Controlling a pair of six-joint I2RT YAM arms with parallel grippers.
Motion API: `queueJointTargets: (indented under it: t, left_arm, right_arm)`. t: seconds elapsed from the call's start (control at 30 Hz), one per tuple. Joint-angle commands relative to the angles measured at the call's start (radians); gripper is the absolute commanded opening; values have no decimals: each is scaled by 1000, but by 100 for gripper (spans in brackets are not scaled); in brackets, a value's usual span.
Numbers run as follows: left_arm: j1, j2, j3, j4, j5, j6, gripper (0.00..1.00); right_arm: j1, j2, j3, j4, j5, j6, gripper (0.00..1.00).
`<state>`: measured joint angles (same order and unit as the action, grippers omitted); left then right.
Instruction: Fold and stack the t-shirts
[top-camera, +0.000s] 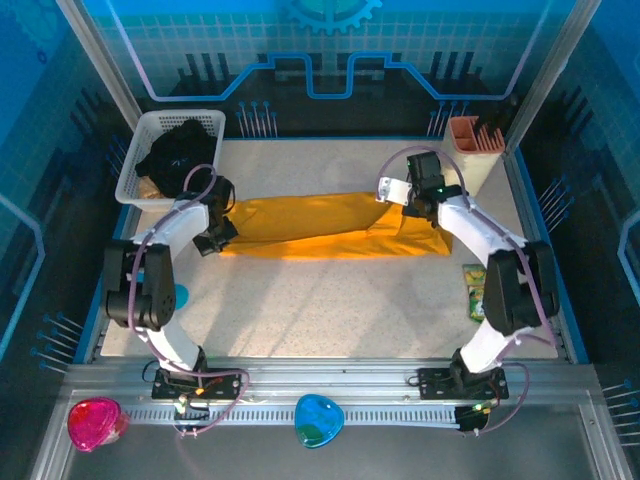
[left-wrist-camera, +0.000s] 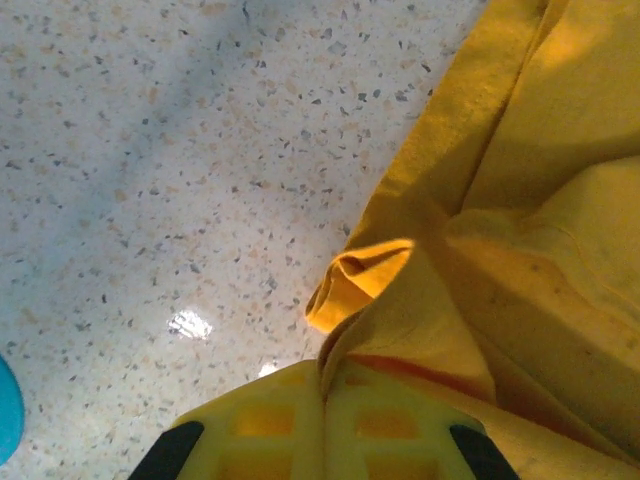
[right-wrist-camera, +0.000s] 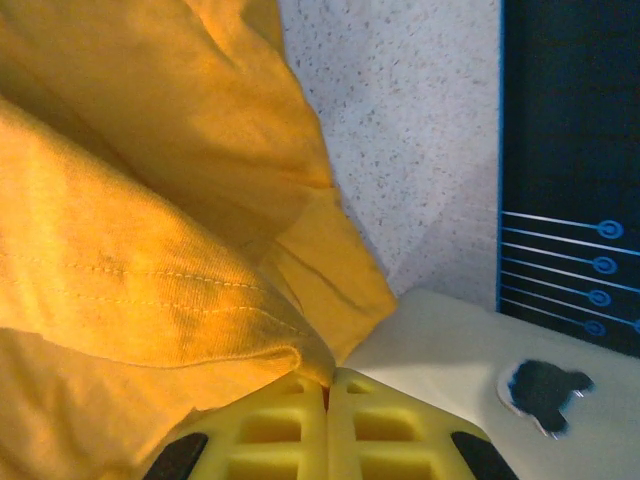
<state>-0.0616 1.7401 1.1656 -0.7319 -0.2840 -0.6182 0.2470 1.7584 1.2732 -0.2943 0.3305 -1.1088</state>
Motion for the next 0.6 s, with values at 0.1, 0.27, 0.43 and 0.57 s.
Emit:
queueJointTargets:
  t: [0.1,0.27,0.43,0.57]
  left_arm:
    - [10,85,65,11,-41,15,8]
    - [10,96,69,13,-63,10,22]
    - [9,70,57,27,-57,18,39]
    - [9,23,33,60,-7,32,56]
  right_arm:
    - [-16,178,117,72,75,36,0]
    - [-29,284,177,76,101,162,0]
    - [-47,297,237,41,47,458,31]
    - [-54,228,239,14,27,729,46]
